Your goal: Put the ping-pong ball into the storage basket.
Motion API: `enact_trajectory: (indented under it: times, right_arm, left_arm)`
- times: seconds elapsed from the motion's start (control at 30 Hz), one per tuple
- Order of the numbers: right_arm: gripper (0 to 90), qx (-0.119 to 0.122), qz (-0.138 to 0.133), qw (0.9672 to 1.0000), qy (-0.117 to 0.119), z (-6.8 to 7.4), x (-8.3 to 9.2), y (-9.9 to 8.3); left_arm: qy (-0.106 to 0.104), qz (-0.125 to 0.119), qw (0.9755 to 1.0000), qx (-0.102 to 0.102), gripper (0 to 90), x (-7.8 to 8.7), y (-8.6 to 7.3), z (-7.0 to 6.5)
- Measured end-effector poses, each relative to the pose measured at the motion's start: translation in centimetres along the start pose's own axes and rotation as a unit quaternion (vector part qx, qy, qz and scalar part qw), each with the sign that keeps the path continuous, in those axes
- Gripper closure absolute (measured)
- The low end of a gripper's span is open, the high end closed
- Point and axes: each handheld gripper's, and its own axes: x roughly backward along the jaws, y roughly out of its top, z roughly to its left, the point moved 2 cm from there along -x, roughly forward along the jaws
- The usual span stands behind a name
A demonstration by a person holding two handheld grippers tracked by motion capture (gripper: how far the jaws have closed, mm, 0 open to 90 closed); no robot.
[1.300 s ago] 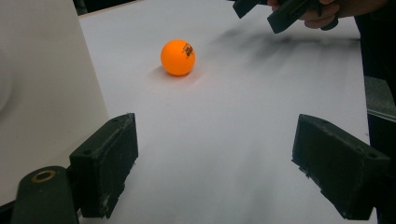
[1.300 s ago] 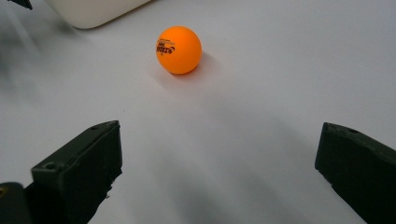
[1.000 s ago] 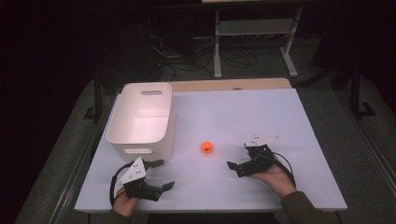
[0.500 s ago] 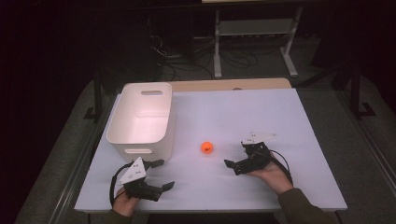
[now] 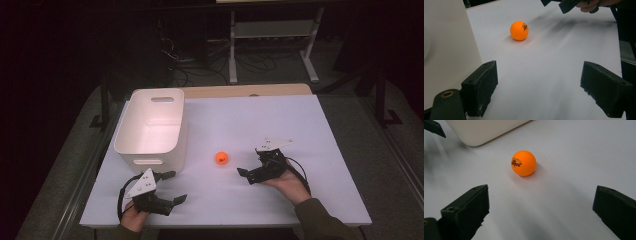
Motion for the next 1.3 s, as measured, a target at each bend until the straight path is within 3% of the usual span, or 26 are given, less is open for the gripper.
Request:
enact_trajectory:
  times: [0.93,1.3]
  right_arm:
    - [0.5,0.0,0.008,0.9999,0.012,0.1,-0.9,0.9]
    - [0.4,0.006,0.007,0.9999,0.002,0.1,-1.0,1.3]
  left_arm:
    - [0.0,0.0,1.0,-0.001,14.2,0.0,0.0,0.0]
    - [0.001,0.0,1.0,-0.001,14.2,0.0,0.0,0.0]
